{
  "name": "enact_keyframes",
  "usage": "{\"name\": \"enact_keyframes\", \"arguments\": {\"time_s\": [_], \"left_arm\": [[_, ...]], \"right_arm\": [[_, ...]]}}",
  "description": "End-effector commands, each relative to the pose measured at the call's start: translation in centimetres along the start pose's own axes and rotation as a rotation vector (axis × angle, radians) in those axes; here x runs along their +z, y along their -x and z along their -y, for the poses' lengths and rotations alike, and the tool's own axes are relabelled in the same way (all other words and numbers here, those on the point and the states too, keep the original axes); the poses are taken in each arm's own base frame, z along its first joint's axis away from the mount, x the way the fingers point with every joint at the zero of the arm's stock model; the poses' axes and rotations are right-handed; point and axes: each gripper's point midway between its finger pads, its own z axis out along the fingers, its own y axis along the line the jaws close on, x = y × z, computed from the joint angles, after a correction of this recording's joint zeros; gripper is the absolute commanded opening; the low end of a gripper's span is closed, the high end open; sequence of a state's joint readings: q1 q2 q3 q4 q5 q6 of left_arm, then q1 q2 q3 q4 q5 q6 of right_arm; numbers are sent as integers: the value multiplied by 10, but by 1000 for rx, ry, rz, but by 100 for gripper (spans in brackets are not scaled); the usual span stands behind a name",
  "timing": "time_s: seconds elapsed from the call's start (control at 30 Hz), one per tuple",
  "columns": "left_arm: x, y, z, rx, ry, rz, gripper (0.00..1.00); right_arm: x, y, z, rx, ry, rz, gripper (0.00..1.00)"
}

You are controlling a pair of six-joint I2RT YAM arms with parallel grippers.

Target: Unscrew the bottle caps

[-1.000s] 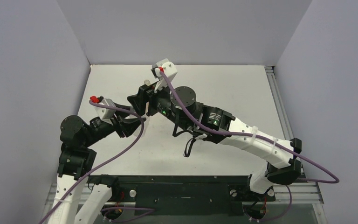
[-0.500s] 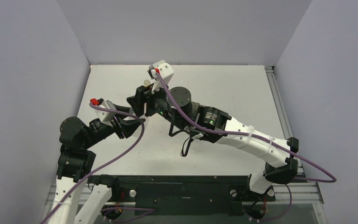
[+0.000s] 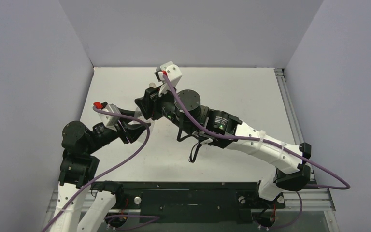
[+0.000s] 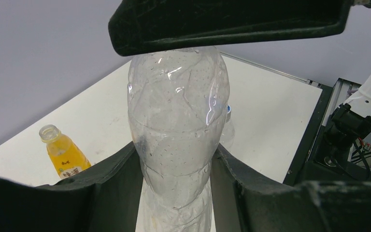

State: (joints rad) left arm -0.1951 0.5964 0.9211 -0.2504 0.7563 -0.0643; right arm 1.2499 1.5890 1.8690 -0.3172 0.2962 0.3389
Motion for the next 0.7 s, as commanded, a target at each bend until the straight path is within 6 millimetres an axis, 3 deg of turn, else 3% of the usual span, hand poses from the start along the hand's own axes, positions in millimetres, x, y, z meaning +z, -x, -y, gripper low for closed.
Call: {"name": "enact_keyframes", "arguments": {"time_s": [0.0, 0.17, 0.67], "left_arm": [[2, 5, -1, 15, 3, 17, 0], [2, 2, -2, 13, 3, 10, 0], [3, 4, -3, 14, 5, 18, 0]], "right_arm": [[-26, 43, 8, 7, -13, 95, 39], [-34, 54, 14, -4, -30, 116, 49], [-22, 37, 6, -1, 2, 71, 48]]}}
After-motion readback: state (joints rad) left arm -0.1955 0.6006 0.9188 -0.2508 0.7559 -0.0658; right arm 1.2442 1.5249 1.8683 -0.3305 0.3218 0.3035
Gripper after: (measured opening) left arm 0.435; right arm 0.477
